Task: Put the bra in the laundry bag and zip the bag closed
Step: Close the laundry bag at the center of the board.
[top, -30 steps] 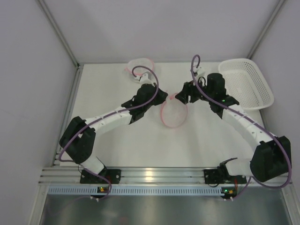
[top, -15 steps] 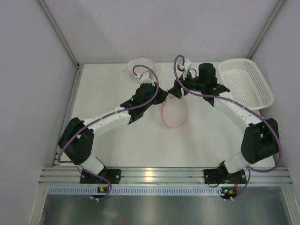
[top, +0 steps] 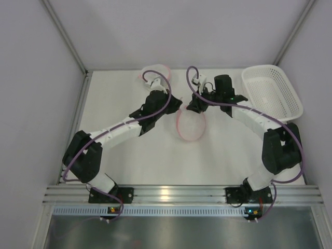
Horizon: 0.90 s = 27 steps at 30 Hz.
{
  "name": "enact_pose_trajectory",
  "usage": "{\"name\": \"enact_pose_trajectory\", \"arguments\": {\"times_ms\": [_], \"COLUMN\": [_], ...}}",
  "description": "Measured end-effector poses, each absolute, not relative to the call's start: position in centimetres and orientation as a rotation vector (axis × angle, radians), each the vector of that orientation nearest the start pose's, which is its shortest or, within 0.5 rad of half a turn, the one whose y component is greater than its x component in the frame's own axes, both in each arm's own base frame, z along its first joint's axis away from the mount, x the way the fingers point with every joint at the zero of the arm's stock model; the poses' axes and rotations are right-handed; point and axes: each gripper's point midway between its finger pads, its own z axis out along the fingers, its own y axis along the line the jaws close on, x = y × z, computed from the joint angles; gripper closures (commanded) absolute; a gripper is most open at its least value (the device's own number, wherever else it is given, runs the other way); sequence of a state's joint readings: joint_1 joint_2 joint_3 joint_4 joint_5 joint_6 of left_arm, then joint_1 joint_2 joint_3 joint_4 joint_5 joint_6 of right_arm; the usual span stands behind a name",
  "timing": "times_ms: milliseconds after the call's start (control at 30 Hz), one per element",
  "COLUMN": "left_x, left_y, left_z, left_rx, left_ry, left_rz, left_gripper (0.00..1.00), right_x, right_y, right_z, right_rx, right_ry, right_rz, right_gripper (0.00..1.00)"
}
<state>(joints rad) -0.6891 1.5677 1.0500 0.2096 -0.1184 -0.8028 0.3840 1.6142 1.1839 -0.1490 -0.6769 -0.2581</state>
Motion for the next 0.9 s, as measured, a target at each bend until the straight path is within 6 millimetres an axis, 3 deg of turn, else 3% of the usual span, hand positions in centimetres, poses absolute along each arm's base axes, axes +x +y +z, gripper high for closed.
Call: {"name": "enact_pose_trajectory", "arguments": {"times_ms": [33, 167, 267, 433, 700, 900], "left_x": [37.5, 37.7, 37.7, 38.0, 37.8, 37.8], "left_y": [-31.9, -31.7, -31.6, -31.4, -31.8, -31.9], "left_z": [20.6, 20.7, 20.7, 20.8, 21.4, 21.7], "left_rx": [-0.196, -0.180, -0.165, -0.129, -0.083, -0.077], "left_ry": [1.967, 1.968, 1.969, 1.970, 1.966, 1.955], "left_rz": [-0.897, -0.897, -0.899, -0.908, -0.939, -0.952], "left_gripper": [1.00, 1.00, 1.00, 1.00, 1.00, 1.00], "right_x": [36.8, 36.2, 35.2, 32.6, 34.6, 35.9], "right_y": [25.8, 25.6, 25.2, 25.6, 24.4, 24.8], "right_z": [17.4, 16.0, 14.9, 14.9, 16.7, 19.1], "right_rx": [-1.019, -0.981, -0.942, -0.872, -0.599, -0.400], "right_ry": [1.852, 1.905, 1.948, 1.975, 2.027, 2.027], "right_rz": [0.803, 0.820, 0.823, 0.812, 0.719, 0.769], "right_gripper": [0.71, 0.77, 0.77, 0.65, 0.52, 0.48]}}
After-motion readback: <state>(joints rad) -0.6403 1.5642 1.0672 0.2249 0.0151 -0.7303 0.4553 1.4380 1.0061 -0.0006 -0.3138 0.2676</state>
